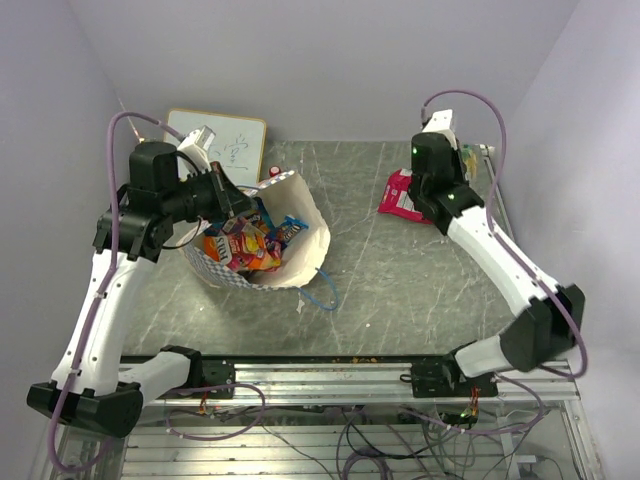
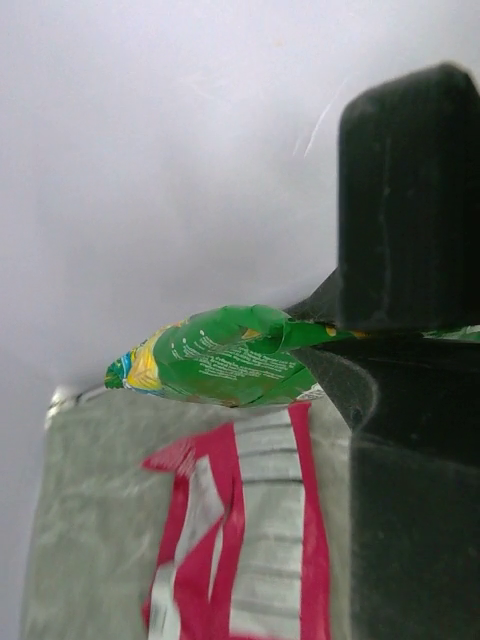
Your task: Take the snacks out of the paper bag
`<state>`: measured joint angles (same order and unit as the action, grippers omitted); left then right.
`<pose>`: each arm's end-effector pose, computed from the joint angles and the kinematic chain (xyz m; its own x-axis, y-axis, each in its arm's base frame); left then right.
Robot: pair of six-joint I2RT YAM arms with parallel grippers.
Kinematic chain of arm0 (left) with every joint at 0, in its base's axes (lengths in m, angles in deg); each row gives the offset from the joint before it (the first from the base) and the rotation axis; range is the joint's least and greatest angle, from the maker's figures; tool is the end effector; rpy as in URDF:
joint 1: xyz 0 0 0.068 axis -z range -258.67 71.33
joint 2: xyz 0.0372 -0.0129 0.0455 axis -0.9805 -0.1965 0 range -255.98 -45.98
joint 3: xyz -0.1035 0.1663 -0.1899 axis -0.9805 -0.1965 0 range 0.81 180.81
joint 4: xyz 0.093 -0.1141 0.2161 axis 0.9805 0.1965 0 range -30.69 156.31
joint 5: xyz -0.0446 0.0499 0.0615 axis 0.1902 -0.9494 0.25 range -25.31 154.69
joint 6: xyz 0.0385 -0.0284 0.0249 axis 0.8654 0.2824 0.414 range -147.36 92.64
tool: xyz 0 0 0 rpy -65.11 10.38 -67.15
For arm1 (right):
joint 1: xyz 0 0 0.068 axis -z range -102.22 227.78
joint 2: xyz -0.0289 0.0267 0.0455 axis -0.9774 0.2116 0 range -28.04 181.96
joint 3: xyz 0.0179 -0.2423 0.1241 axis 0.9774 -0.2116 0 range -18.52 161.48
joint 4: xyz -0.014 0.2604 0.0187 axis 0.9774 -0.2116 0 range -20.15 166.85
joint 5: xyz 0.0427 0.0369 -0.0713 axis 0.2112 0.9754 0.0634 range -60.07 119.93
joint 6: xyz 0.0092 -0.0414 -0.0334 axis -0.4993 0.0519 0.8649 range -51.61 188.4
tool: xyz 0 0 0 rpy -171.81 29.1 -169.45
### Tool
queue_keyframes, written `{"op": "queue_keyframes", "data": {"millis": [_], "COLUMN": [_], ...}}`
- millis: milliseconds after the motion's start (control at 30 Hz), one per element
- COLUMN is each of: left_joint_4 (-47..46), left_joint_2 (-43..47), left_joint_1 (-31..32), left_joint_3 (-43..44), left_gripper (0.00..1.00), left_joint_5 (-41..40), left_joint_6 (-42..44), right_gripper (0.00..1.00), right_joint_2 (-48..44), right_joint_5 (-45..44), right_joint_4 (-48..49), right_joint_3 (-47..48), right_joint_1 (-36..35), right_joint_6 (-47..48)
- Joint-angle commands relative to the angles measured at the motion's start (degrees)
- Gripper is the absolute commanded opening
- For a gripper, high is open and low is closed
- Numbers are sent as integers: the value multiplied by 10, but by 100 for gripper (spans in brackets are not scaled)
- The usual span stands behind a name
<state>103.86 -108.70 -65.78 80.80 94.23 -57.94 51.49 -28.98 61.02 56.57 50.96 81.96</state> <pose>0.1991 -0.0636 0.4301 -0.7008 -0.2938 -0.6501 0.3074 0.6979 -0.6468 0.2883 0.1116 0.3819 -0.4140 -0.3451 -0.8423 0.3979 0.7637 -0.5084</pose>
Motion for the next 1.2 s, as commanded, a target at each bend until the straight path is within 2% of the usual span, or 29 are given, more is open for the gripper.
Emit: {"op": "queue_keyframes", "data": {"millis": [0,100,267,367,500,667,833,933,1067,1167], "left_joint_4": [12,20,37,49,80,99,110,116,111,97], "left_joint_2": [19,26,27,26,23,32,43,46,47,48], "left_joint_1": [11,16,21,21,21,21,21,21,21,21], "left_joint_3": [16,17,22,28,54,61,62,64,61,55], "left_gripper": [7,7,7,7,7,7,7,7,7,7], "left_joint_5": [-5,-5,-13,-17,-34,-57,-72,-78,-73,-63], "left_joint_6": [16,21,31,36,52,51,46,44,35,24], "right_gripper": [0,0,0,0,0,0,0,0,5,14], "right_joint_2": [64,117,224,302,403,491,522,520,514,492], "right_joint_5": [-25,-14,20,50,105,153,174,199,213,211], "right_joint_4": [6,21,67,23,-97,-198,-231,-211,-195,-174], "right_joint_3": [37,47,80,145,262,348,353,324,298,275], "right_joint_1": [71,104,110,110,106,88,78,78,82,83], "right_joint_6": [9,27,76,48,-41,-145,-236,-265,-313,-327]}}
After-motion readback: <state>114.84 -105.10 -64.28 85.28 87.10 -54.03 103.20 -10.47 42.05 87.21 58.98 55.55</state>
